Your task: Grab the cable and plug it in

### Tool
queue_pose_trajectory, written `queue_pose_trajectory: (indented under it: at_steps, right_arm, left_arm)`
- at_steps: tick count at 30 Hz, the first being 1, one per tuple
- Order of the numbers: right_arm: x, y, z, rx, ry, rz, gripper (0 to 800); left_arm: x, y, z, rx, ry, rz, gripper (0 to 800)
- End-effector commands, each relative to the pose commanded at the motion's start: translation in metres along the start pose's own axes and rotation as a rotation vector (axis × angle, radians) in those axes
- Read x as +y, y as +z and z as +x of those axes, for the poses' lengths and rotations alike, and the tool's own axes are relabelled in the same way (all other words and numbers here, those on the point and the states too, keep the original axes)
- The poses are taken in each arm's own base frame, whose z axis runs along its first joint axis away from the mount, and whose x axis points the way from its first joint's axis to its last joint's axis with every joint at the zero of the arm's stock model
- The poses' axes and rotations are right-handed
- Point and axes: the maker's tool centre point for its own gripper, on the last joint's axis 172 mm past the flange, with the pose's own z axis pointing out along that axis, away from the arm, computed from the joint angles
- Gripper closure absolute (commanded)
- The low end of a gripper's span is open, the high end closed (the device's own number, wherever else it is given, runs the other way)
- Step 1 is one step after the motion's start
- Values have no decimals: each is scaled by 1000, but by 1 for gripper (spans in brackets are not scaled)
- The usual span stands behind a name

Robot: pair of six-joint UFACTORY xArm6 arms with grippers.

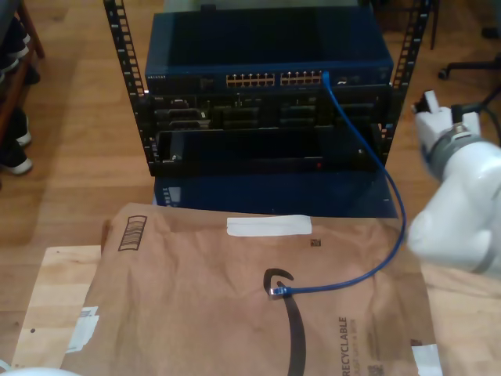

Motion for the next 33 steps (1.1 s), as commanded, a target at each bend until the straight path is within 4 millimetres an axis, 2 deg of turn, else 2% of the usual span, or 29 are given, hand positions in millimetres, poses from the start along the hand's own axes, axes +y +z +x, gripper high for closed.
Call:
queue_pose_trajectory:
  at_steps: [2, 4, 6, 8, 11, 14, 18, 21, 30, 31, 33]
  right_arm:
    - [21, -3, 24, -8, -21, -63, 17]
    - [31, -10, 56, 14, -27, -90, 13]
    - [43, -17, 81, 28, -15, -116, 12]
    - [54, -27, 99, 27, -29, -143, 11]
    - [83, -41, 116, -4, -88, -205, 7]
    - [125, -64, 138, -17, -92, -273, 7]
    - [184, -95, 144, -109, -105, -372, 7]
    - [218, -127, 148, -166, -103, -436, 7]
    - [331, -230, 131, -321, -7, -712, 7]
    - [339, -239, 132, -315, 16, -728, 8]
    - [341, -246, 138, -294, 31, -728, 8]
  left_arm:
    - [0, 0, 0, 0, 0, 0, 1]
    - [0, 0, 0, 0, 0, 0, 1]
    - [0, 0, 0, 0, 0, 0, 1]
    - [0, 0, 0, 0, 0, 0, 1]
    - [0, 0, 0, 0, 0, 0, 1]
    - [0, 0, 0, 0, 0, 0, 1]
    - [0, 0, 0, 0, 0, 0, 1]
    - [0, 0, 0, 0, 0, 0, 1]
    - [0, 0, 0, 0, 0, 0, 1]
    - [0, 0, 0, 0, 0, 0, 1]
    - [0, 0, 0, 0, 0, 0, 1]
